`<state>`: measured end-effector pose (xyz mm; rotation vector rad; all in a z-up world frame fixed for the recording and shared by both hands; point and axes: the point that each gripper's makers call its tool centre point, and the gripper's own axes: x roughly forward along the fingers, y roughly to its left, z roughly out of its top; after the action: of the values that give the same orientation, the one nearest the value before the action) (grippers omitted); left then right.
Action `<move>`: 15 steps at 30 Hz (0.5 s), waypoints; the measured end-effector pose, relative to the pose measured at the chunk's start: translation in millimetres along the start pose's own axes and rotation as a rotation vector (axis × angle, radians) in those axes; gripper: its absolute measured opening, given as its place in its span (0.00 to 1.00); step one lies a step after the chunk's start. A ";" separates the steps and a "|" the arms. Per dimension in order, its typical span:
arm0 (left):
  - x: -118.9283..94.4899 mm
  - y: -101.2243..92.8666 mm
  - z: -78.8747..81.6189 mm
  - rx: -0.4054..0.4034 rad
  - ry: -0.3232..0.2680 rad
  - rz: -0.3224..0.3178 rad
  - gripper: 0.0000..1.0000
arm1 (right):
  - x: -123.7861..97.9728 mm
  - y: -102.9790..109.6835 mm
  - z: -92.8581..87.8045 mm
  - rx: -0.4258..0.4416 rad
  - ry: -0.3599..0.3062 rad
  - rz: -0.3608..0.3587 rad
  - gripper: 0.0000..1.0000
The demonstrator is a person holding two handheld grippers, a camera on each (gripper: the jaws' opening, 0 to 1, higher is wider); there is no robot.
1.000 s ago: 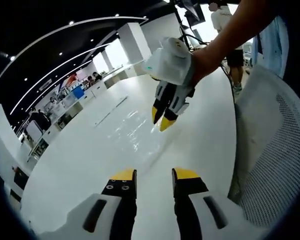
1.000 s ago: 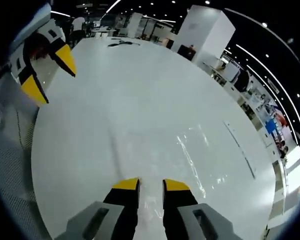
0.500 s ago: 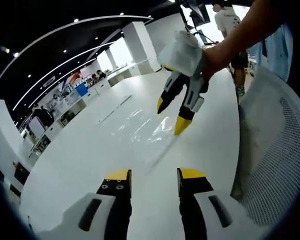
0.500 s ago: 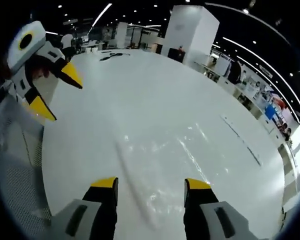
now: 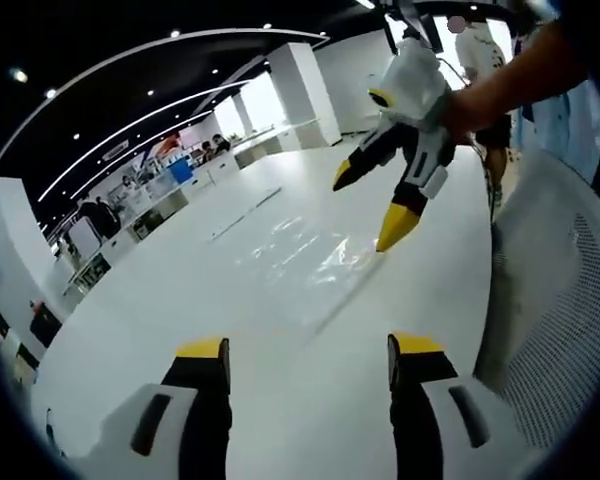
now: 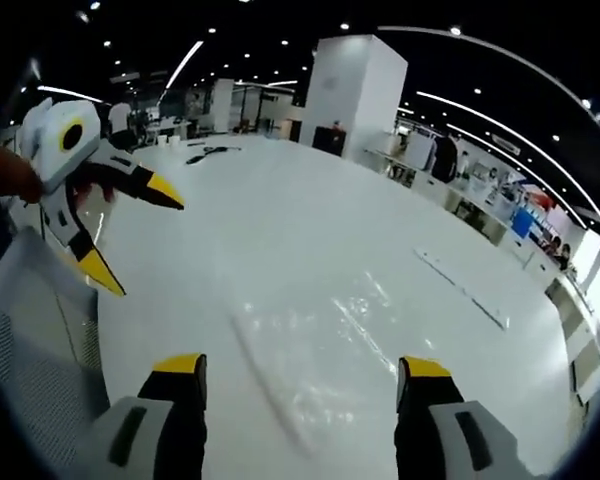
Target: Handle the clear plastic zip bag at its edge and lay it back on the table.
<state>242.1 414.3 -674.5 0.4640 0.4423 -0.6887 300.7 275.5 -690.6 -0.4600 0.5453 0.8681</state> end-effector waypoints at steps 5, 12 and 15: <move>-1.9 1.6 2.9 -0.042 -0.009 0.019 0.76 | -9.7 1.5 1.8 0.009 -0.025 -0.008 0.85; -3.8 2.7 2.1 -0.084 -0.018 0.028 0.87 | -23.0 -5.2 2.9 0.059 -0.068 -0.032 0.96; -8.0 5.3 1.9 -0.105 -0.026 0.041 0.89 | -31.7 -6.2 4.1 0.077 -0.085 -0.040 1.00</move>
<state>240.6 420.8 -667.4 0.3638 0.4411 -0.6286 290.1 255.9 -666.8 -0.3606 0.4879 0.8217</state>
